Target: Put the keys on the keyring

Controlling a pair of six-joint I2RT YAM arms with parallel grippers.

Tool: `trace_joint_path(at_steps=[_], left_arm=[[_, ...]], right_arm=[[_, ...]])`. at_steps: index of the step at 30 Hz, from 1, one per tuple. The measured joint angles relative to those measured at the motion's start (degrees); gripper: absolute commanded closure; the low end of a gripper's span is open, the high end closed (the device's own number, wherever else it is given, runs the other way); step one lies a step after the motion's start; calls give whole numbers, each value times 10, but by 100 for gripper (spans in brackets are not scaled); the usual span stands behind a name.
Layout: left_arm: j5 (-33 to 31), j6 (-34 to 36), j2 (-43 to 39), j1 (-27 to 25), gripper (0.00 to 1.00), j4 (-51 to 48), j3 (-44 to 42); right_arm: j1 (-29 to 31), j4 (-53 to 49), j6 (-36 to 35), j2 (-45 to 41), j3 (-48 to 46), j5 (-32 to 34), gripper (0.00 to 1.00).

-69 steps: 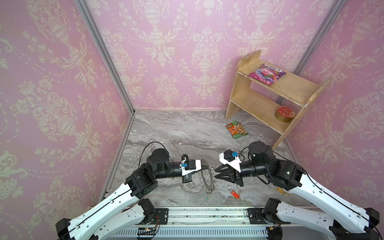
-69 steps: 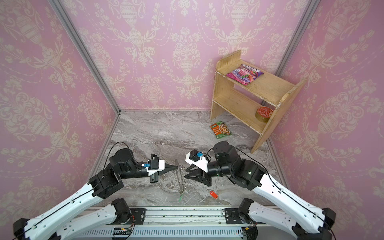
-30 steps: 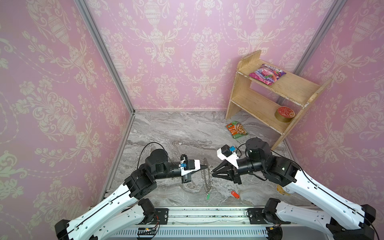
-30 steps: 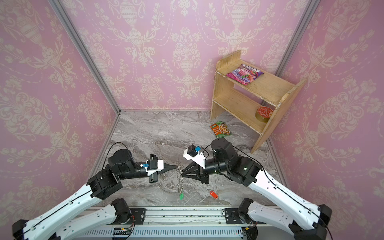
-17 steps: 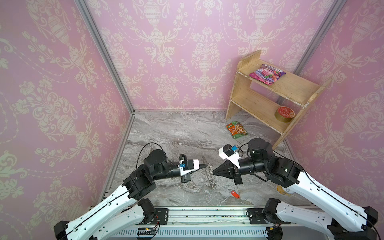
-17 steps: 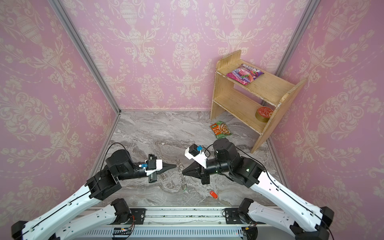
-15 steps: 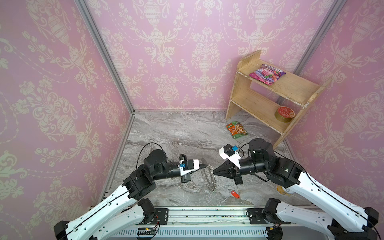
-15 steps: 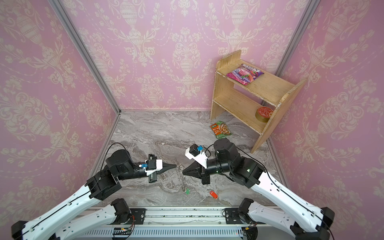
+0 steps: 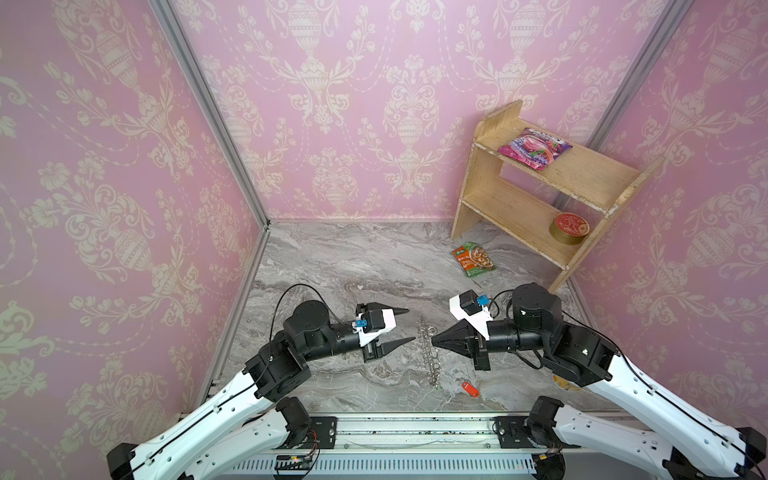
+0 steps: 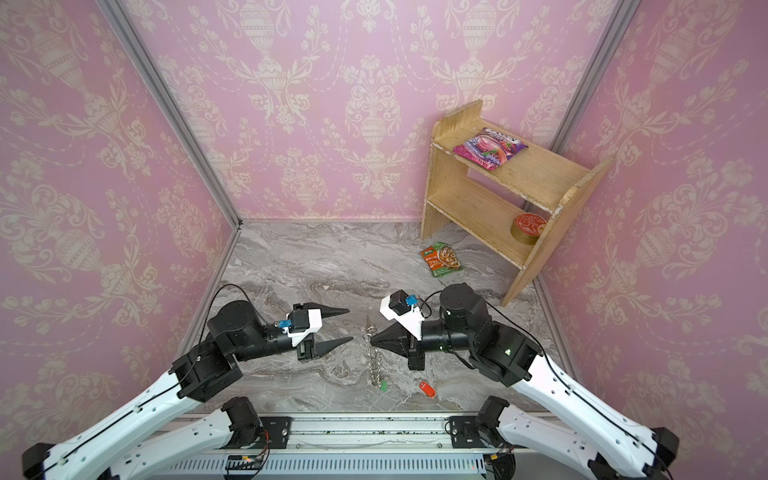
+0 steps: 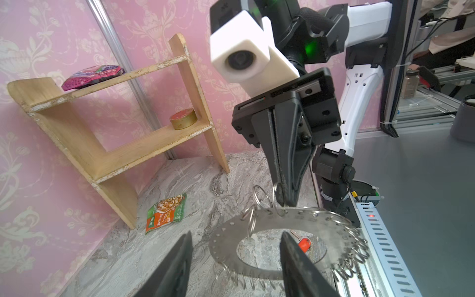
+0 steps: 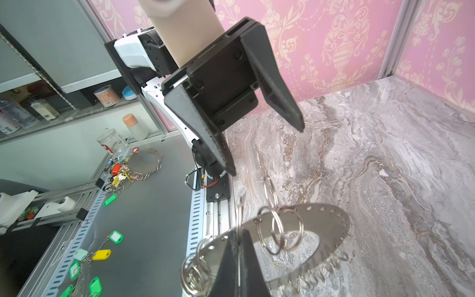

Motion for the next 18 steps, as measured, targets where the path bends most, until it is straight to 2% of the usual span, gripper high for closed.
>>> trace_joint_path(at_steps=[4,9,18], left_arm=[[0,-28,-21,0,58,28,-9],[34,-72,12,0,72,76,-9],[104,-122,79,0,83,124,-8]], right_arm=[[0,18,-2,-17,-15,13,100],[0,55,-4,-42,-33,19,100],[0,83,-17,-42,-40,19,100]])
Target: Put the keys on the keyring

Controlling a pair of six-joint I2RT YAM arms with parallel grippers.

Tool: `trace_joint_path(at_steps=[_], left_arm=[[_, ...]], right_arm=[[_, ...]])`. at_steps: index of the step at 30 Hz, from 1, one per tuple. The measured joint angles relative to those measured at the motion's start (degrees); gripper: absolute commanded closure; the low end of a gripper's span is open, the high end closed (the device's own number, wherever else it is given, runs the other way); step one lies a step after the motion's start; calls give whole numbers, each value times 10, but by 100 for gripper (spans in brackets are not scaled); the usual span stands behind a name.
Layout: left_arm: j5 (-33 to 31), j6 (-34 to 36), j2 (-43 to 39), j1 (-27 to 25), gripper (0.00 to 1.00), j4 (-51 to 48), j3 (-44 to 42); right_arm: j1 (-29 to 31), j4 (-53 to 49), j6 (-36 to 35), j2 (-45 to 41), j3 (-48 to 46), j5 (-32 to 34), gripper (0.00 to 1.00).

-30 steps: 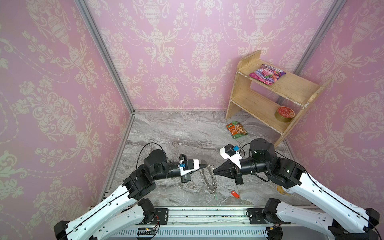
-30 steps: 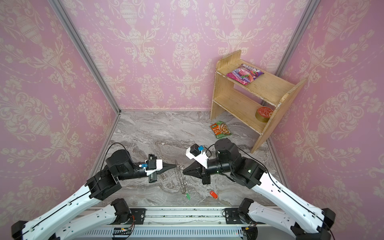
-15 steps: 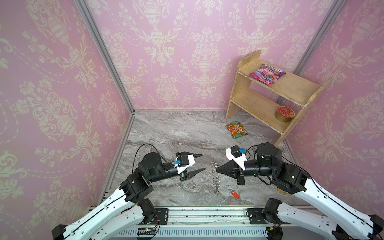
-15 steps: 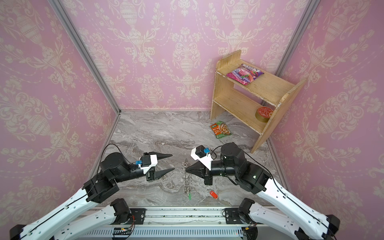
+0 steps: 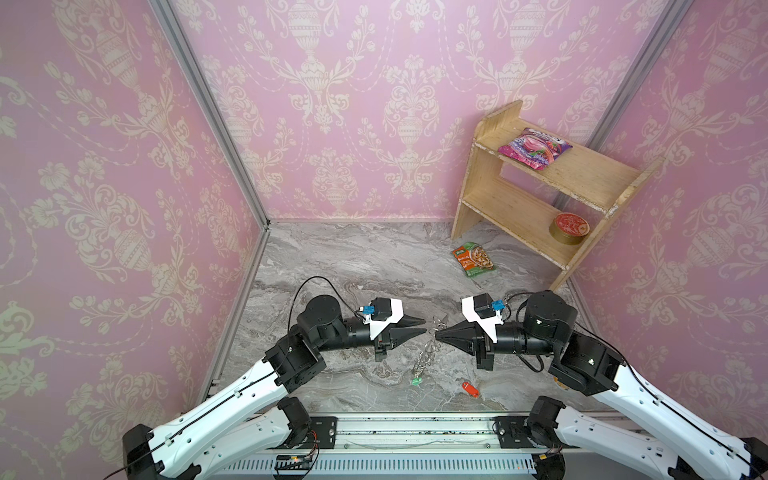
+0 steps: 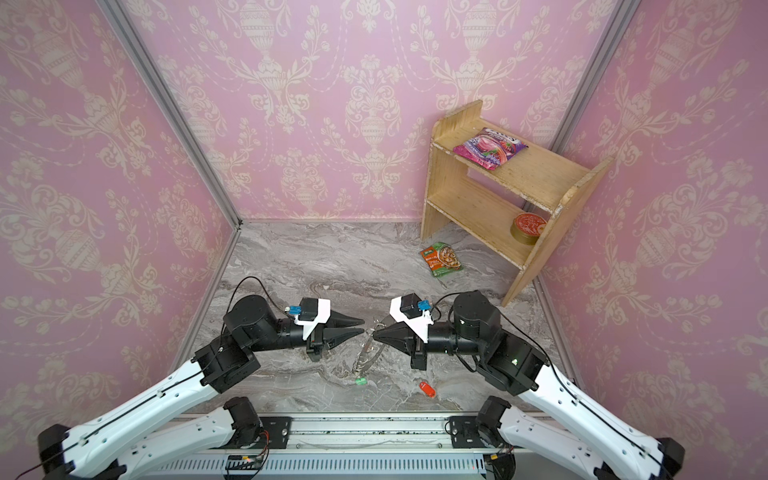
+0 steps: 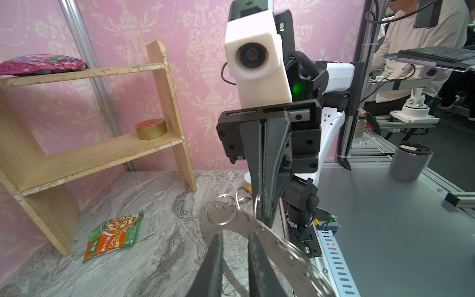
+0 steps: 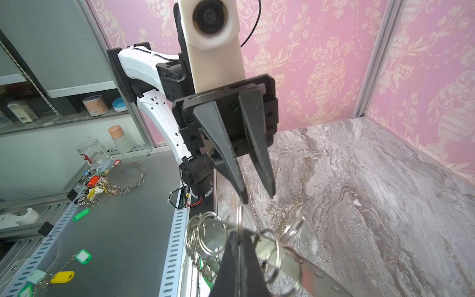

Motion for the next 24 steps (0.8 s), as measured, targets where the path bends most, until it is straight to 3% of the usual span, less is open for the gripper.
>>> trace_joint_path(at_steps=[16,24], left_arm=[[55,-37,14,-3,80,34,9],[55,-37,20,-3,84,34,9]], right_arm=[[0,3,-15,-4,0,5,100],[0,3,-15,-4,0,3,100]])
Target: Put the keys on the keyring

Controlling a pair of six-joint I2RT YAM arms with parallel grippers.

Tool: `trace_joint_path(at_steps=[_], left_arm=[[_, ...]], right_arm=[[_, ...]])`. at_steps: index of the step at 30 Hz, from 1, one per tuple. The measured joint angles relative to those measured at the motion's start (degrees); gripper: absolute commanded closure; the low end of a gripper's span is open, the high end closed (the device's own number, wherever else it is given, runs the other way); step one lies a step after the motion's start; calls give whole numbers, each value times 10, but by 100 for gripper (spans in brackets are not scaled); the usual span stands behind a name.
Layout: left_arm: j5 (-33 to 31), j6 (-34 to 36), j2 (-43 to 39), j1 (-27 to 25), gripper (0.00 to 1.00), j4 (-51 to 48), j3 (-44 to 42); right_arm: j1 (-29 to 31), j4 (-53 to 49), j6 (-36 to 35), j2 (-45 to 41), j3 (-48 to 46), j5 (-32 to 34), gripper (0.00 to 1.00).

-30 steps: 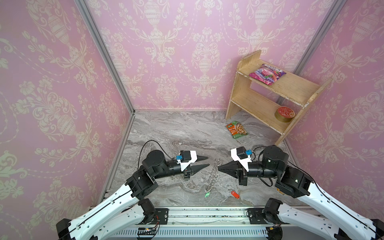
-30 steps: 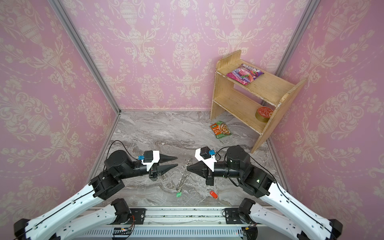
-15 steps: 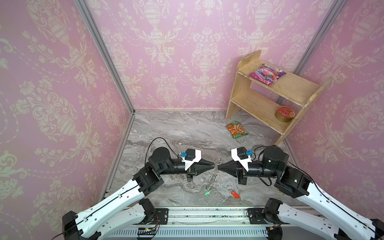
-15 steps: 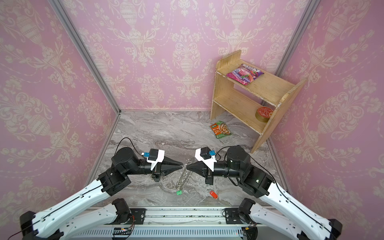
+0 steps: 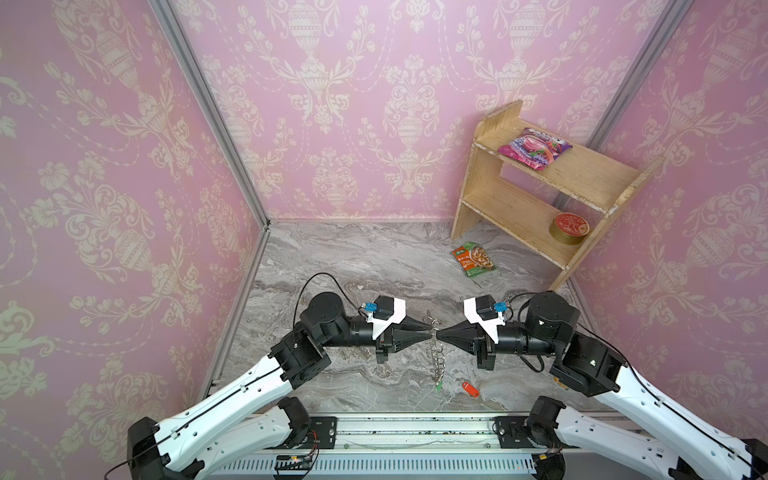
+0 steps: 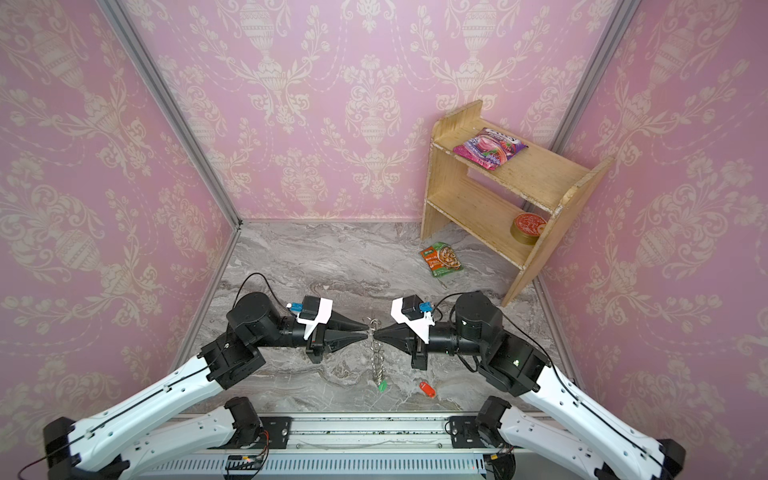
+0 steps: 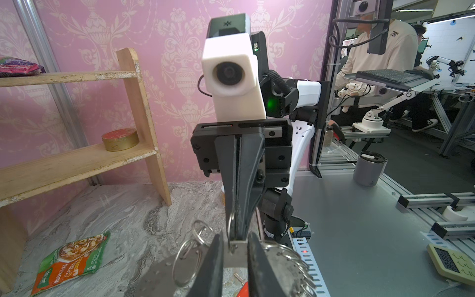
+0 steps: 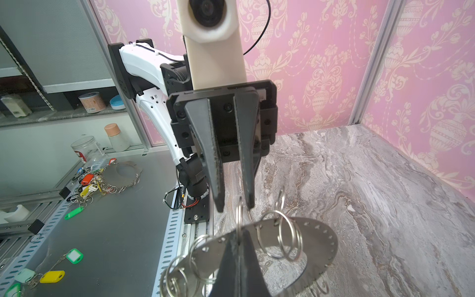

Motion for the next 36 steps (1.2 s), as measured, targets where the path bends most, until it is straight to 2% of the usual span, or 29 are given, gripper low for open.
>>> trace_joint_path(at_steps=[7,12,14,15,16,17,20,27,36], left_arm=[[0,1,3,-9,91,-1,2],[-2,10,6,-15,100,-7,4],[-2,12,6,-15,100,-9,5],[-3,16,6,-15,100,-12,6],[-6,22,6,-16,100,-16,7],[-9,31,6,-19,100,-24,8],[-25,74,1,-31,100,-69,12],[-96,216,-27,-80,100,-164,22],[-136,301,-28,-89,100,-190,25]], right_arm=[[1,0,0,0,0,-5,100],[0,0,0,0,0,-12,100],[0,0,0,0,0,-12,100],[0,-1,0,0,0,-11,93],[0,-4,-1,0,0,-9,80],[1,-12,-3,1,2,-7,73],[0,-56,-27,1,18,12,69],[6,-135,-91,-12,51,38,70],[19,-155,-127,-10,52,34,72]])
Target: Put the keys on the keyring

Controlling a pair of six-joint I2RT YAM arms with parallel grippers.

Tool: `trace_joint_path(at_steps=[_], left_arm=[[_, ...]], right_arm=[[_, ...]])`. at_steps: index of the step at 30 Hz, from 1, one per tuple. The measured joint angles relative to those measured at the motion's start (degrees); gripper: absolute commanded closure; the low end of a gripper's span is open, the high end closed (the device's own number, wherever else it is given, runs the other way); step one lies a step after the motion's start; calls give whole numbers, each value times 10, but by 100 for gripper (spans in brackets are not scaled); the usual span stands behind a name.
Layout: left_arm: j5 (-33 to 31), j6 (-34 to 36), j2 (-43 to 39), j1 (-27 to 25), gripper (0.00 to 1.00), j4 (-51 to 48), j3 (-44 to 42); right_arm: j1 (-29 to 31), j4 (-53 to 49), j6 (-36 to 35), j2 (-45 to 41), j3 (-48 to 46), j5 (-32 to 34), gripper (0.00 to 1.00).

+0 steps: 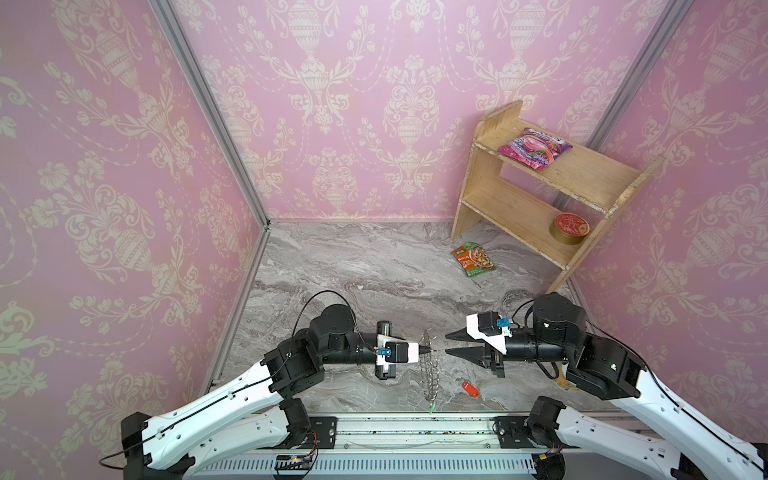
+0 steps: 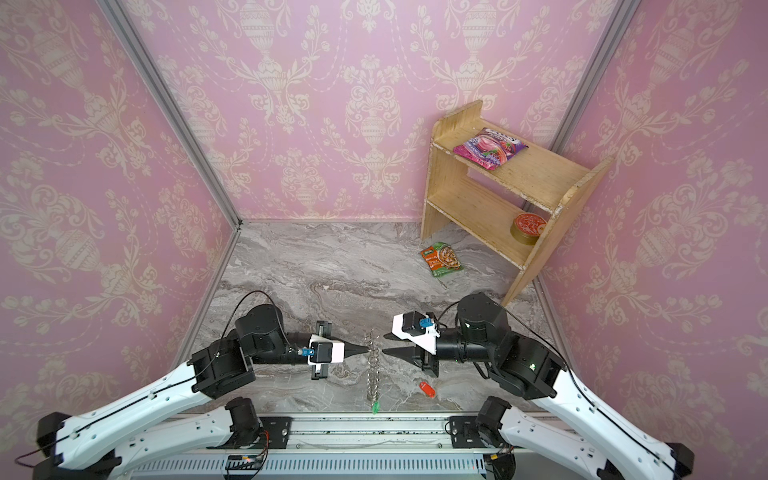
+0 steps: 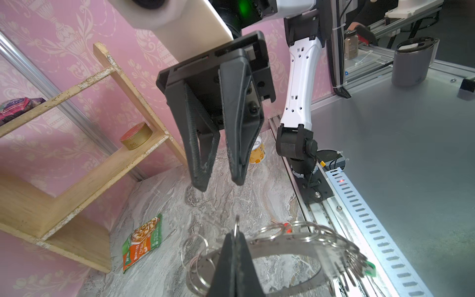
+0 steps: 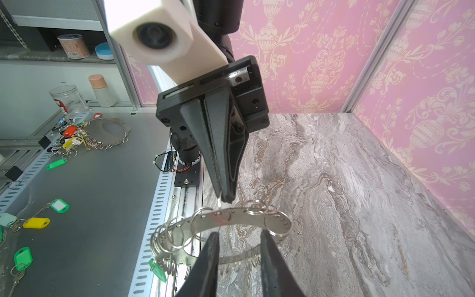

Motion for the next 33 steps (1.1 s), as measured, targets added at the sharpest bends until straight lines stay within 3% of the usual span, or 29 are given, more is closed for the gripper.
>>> trace_joint_path(at_steps=[17,33], left_arm=[[-2,13,8,-1,100,1,14],[5,11,8,-2,100,0,16]], right_arm=[[20,23,-4,31,0,-16,74],[23,23,-7,46,0,-26,92]])
